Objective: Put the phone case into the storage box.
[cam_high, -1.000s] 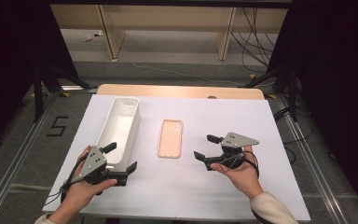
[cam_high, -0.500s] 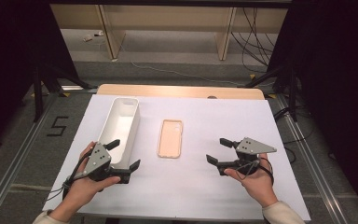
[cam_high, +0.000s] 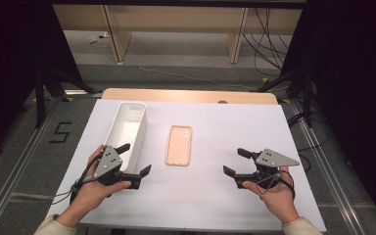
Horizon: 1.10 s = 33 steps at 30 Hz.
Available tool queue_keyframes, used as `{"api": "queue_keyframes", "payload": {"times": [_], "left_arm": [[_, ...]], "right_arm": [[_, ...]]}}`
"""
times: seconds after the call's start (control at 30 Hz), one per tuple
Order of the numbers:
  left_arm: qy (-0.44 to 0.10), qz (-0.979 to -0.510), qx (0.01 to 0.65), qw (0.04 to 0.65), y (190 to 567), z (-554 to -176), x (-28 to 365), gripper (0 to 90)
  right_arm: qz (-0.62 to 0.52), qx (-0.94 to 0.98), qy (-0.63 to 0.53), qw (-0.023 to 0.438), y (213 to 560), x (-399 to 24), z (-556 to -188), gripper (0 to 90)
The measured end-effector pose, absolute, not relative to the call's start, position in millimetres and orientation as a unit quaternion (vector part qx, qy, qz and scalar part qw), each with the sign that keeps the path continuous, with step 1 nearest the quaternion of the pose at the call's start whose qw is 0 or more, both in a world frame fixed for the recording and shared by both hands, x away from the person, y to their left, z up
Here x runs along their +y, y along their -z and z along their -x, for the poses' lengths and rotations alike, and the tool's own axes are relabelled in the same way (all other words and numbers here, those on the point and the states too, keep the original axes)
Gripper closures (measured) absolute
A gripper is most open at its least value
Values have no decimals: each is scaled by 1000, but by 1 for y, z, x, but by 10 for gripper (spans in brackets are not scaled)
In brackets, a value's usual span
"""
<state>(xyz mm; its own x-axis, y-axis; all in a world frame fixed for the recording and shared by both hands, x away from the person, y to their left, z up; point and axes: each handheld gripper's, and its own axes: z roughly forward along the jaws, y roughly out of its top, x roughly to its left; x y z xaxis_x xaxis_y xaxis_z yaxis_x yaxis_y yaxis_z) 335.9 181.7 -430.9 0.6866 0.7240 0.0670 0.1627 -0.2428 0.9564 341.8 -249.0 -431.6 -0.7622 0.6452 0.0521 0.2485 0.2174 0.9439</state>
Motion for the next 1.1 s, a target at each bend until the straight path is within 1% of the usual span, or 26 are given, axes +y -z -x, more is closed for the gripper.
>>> {"api": "queue_keyframes", "payload": {"times": [0.03,0.07,0.13,0.2,0.23,0.33,0.37,0.4,0.43,0.53,0.57,0.63,0.67,0.73,0.77,0.8,0.83,0.9,1.0,1.1], "left_arm": [[-257,-743,300,540,431,-337,181,32],[-256,-745,298,538,430,-337,180,32],[-256,-746,295,539,429,-339,178,32],[-257,-751,292,534,427,-339,176,32],[-256,-752,291,534,426,-341,173,32],[-237,-754,296,537,426,-343,170,32],[-233,-753,296,539,426,-345,169,32],[-233,-754,296,539,426,-346,168,32],[-235,-754,296,538,426,-346,167,33],[-234,-757,294,535,425,-348,165,35],[-237,-757,292,534,424,-349,164,35],[-236,-758,292,533,424,-350,163,35],[-237,-761,290,529,423,-352,161,36],[-239,-764,287,526,422,-353,159,37],[-239,-775,282,513,420,-355,155,38],[-238,-781,279,505,420,-356,153,38],[-238,-781,279,505,420,-356,153,40],[-225,-800,274,484,419,-359,145,45],[-217,-810,274,471,420,-362,139,49],[-208,-830,261,447,422,-365,128,74]], "right_arm": [[-296,757,-555,177,432,-250,-340,191],[-294,756,-555,187,432,-251,-340,191],[-295,754,-555,188,432,-252,-339,191],[-302,755,-553,180,432,-253,-337,190],[-293,755,-555,189,432,-256,-338,189],[-299,752,-558,184,432,-257,-335,189],[-293,750,-560,194,432,-259,-336,188],[-304,753,-555,182,431,-259,-334,187],[-298,746,-564,191,433,-259,-335,187],[-307,752,-554,184,432,-261,-333,186],[-298,750,-556,201,433,-264,-333,185],[-308,746,-557,195,433,-264,-332,185],[-308,749,-557,185,433,-266,-331,184],[-313,744,-560,186,433,-266,-330,184],[-303,747,-554,206,433,-269,-331,184],[-313,749,-551,193,432,-269,-329,184],[-309,748,-553,198,432,-270,-329,184],[-312,742,-563,188,434,-270,-328,184],[-315,748,-551,193,433,-272,-327,184],[-315,747,-552,192,433,-274,-326,184]]}}
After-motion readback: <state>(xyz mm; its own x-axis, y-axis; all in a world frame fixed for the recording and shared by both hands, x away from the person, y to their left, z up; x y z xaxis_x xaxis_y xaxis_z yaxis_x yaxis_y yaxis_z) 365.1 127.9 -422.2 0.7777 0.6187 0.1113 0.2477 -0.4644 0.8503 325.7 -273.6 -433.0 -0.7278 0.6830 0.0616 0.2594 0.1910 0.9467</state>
